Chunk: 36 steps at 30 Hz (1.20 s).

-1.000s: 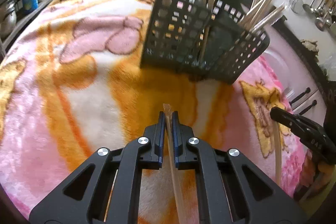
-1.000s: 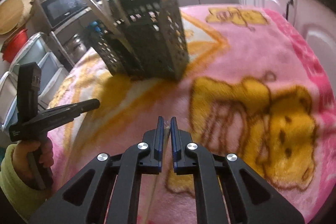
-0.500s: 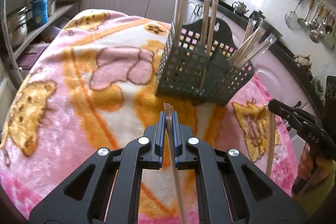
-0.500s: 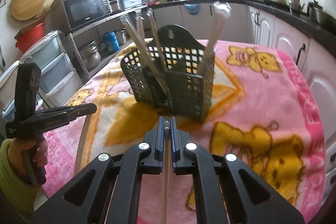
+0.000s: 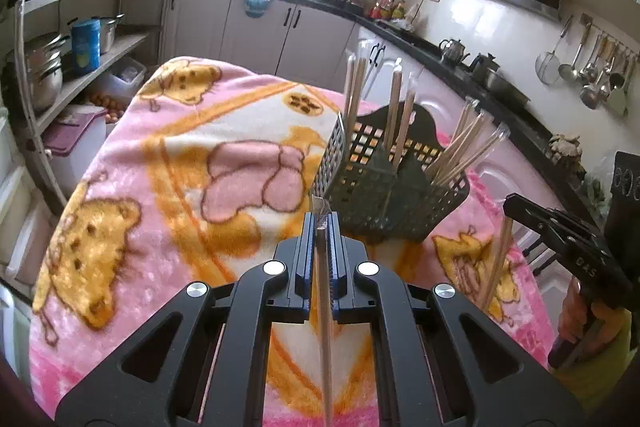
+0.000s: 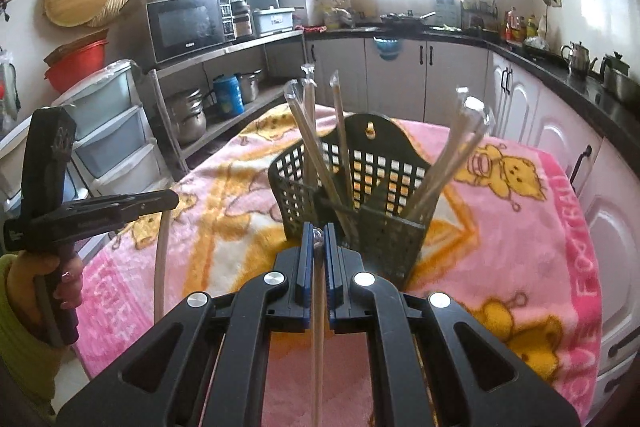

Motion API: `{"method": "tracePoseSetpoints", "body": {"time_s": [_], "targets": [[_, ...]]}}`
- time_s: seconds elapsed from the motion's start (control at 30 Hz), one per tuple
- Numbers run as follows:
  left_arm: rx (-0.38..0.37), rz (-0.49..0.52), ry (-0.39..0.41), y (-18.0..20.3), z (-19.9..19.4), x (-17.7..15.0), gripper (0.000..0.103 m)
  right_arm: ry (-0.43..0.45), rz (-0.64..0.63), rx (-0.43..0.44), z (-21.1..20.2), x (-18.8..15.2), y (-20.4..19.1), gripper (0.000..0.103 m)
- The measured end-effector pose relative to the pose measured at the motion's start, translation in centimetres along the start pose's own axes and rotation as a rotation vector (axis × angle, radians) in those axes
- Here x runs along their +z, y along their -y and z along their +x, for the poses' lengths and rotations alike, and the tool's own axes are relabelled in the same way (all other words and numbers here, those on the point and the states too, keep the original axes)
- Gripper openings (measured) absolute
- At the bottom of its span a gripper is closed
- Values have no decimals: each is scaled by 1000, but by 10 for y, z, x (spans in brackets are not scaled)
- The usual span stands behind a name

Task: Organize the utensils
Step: 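Lift both held chopsticks and carry them over the grey basket, then lower both held chopsticks down into the basket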

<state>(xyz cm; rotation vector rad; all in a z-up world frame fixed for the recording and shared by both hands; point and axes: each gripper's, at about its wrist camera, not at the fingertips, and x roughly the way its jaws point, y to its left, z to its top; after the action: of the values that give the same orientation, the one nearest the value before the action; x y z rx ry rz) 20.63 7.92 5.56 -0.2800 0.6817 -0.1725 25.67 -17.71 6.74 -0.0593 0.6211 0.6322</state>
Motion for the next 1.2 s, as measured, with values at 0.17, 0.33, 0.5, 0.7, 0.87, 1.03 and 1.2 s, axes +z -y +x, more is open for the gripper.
{"method": "tracePoseSetpoints", "body": {"time_s": [0.17, 0.33, 0.5, 0.7, 0.87, 1.03, 1.2], "targets": [[-11, 19, 21, 4, -6, 15, 2, 33, -4, 5, -6, 12, -3, 6], [-27, 41, 44, 12, -13, 30, 2, 71, -7, 12, -15, 25, -5, 6], [-42, 78, 61, 24, -17, 47, 2, 113, -6, 22, -25, 39, -5, 6], [-58, 120, 91, 42, -20, 69, 2, 189, -12, 29, -41, 58, -6, 6], [-68, 144, 131, 54, -25, 91, 2, 240, -19, 25, -49, 78, -2, 6], [-70, 164, 159, 65, -26, 111, 2, 278, -12, 20, -50, 99, 4, 6], [-78, 165, 193, 71, -26, 129, 2, 318, 1, 25, -49, 122, 10, 6]]}}
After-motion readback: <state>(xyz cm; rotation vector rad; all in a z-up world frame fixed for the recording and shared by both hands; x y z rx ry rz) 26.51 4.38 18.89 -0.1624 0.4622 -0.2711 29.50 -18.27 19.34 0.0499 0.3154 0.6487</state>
